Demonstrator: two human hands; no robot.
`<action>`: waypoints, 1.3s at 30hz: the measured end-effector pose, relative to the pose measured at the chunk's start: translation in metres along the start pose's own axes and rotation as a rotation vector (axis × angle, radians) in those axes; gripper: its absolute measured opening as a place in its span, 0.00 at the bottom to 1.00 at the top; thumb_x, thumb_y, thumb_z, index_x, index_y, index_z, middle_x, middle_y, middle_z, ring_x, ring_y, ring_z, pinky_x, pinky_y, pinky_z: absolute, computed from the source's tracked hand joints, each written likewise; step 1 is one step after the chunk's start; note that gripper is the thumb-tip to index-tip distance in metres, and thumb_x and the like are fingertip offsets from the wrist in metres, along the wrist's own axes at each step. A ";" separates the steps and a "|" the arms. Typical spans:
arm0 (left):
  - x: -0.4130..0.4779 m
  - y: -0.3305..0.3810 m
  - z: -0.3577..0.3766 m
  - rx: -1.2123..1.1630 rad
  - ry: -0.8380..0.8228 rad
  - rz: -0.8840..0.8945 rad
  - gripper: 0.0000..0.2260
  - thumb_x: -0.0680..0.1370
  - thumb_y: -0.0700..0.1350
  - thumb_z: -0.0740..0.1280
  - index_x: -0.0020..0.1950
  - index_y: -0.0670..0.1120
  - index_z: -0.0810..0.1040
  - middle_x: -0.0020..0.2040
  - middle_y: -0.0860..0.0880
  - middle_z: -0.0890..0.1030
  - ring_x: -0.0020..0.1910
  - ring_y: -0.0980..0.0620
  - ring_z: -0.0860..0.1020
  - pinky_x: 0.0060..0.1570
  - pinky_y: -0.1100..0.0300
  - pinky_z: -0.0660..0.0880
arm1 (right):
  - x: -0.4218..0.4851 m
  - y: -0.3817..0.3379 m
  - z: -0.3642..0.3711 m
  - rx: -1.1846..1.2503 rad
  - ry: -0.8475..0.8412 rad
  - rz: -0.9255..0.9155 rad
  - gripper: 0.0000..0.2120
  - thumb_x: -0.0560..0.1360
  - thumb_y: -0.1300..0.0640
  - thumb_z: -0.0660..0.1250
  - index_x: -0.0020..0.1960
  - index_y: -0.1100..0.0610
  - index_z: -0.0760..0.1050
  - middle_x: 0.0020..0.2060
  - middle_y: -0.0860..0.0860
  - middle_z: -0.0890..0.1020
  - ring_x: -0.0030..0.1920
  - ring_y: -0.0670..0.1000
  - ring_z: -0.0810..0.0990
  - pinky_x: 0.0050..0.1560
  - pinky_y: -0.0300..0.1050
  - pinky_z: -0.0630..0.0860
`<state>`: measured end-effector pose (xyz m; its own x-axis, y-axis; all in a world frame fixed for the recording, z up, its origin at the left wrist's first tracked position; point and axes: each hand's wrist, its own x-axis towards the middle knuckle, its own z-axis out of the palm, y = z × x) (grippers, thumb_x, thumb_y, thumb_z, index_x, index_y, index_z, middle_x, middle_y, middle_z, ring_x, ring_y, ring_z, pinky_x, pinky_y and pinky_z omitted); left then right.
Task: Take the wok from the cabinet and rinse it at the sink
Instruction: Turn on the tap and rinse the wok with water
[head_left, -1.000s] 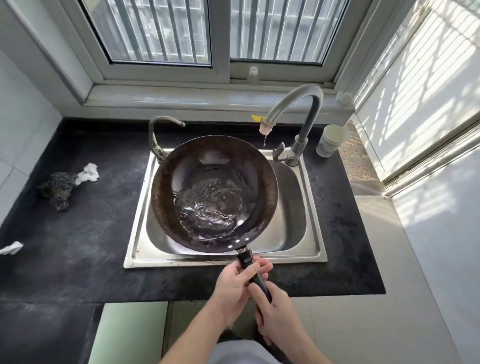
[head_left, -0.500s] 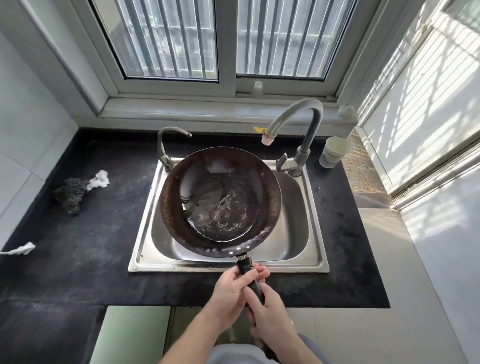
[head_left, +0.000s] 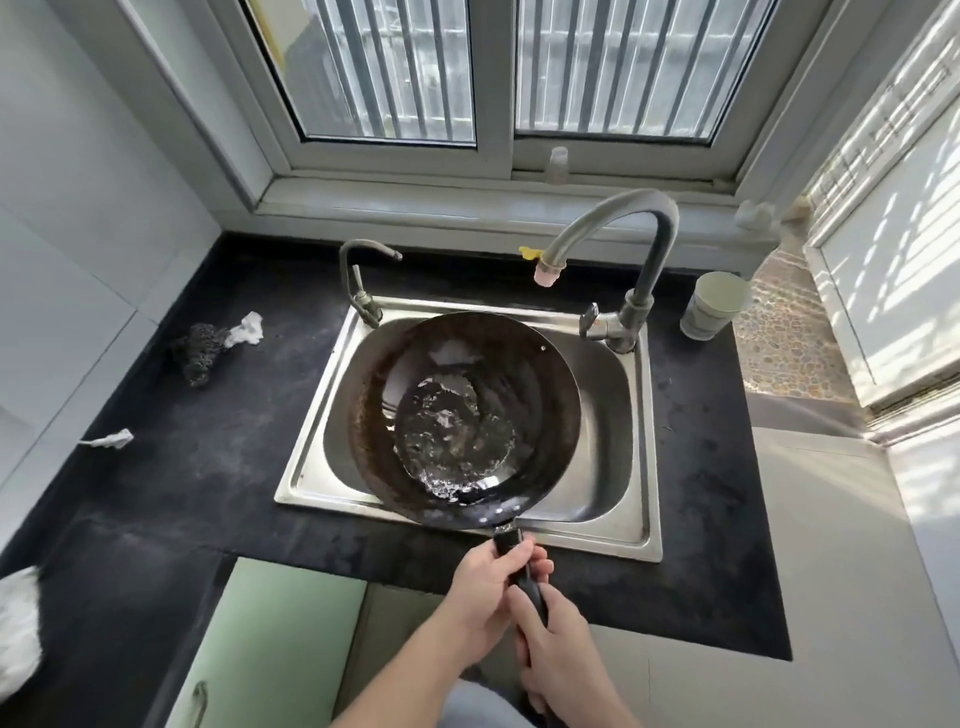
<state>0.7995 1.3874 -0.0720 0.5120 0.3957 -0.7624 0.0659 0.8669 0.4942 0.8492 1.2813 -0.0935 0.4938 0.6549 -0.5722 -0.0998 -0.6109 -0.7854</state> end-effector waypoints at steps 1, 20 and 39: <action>0.001 0.001 -0.001 0.034 0.001 0.013 0.04 0.80 0.36 0.65 0.50 0.36 0.78 0.41 0.42 0.80 0.40 0.48 0.80 0.47 0.54 0.78 | 0.000 -0.002 0.002 0.035 -0.009 0.013 0.10 0.79 0.47 0.66 0.44 0.52 0.78 0.24 0.47 0.78 0.24 0.42 0.73 0.29 0.43 0.69; -0.002 0.031 -0.072 0.350 -0.093 0.034 0.03 0.80 0.37 0.65 0.50 0.37 0.77 0.40 0.43 0.82 0.37 0.51 0.82 0.46 0.55 0.81 | -0.018 -0.021 0.091 0.289 0.126 0.124 0.11 0.82 0.52 0.63 0.46 0.58 0.77 0.24 0.50 0.74 0.19 0.48 0.68 0.18 0.40 0.65; 0.002 0.037 -0.042 0.381 -0.106 0.045 0.11 0.81 0.38 0.65 0.57 0.29 0.75 0.41 0.41 0.82 0.38 0.51 0.83 0.40 0.61 0.80 | -0.003 -0.020 0.060 0.199 0.125 0.042 0.14 0.80 0.49 0.63 0.44 0.59 0.76 0.25 0.51 0.77 0.20 0.49 0.71 0.21 0.41 0.66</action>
<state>0.7672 1.4332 -0.0731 0.6060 0.3795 -0.6991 0.3445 0.6669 0.6607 0.7980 1.3182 -0.0897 0.5874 0.5628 -0.5816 -0.2847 -0.5289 -0.7995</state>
